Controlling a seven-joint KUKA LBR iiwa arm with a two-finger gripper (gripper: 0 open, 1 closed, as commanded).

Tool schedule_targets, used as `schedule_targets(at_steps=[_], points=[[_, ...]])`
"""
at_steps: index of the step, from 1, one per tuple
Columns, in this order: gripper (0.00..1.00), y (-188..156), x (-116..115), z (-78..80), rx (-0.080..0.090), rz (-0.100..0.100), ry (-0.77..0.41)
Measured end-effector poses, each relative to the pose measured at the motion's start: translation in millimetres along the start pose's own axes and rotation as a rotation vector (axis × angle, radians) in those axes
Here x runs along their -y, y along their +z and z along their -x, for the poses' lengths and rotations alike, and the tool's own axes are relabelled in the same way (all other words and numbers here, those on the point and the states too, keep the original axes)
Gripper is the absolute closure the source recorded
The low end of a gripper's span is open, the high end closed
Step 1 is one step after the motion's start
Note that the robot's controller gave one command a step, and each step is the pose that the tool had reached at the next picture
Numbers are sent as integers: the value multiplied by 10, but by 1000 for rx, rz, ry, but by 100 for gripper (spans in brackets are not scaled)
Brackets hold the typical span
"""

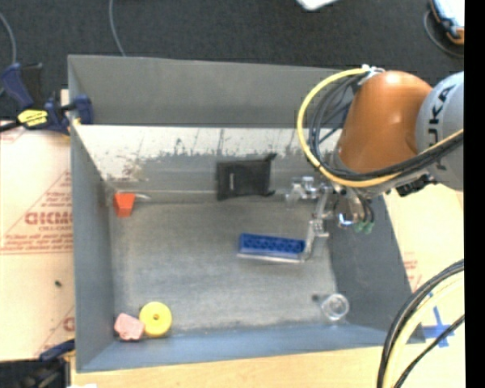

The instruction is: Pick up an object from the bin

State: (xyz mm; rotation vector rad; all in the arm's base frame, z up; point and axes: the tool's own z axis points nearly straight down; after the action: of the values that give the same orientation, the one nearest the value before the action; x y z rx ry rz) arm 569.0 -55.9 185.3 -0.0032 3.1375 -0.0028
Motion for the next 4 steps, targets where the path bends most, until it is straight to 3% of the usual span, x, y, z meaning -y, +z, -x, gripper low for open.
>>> schedule_targets(at_steps=[1,2,3,4], points=[[0,0,0,0,0,0,-1],[0,835,34,-24,7,-2,-84],[0,1132,-30,-60,1,-1,-330],[100,1144,128,-86,7,-1,30]])
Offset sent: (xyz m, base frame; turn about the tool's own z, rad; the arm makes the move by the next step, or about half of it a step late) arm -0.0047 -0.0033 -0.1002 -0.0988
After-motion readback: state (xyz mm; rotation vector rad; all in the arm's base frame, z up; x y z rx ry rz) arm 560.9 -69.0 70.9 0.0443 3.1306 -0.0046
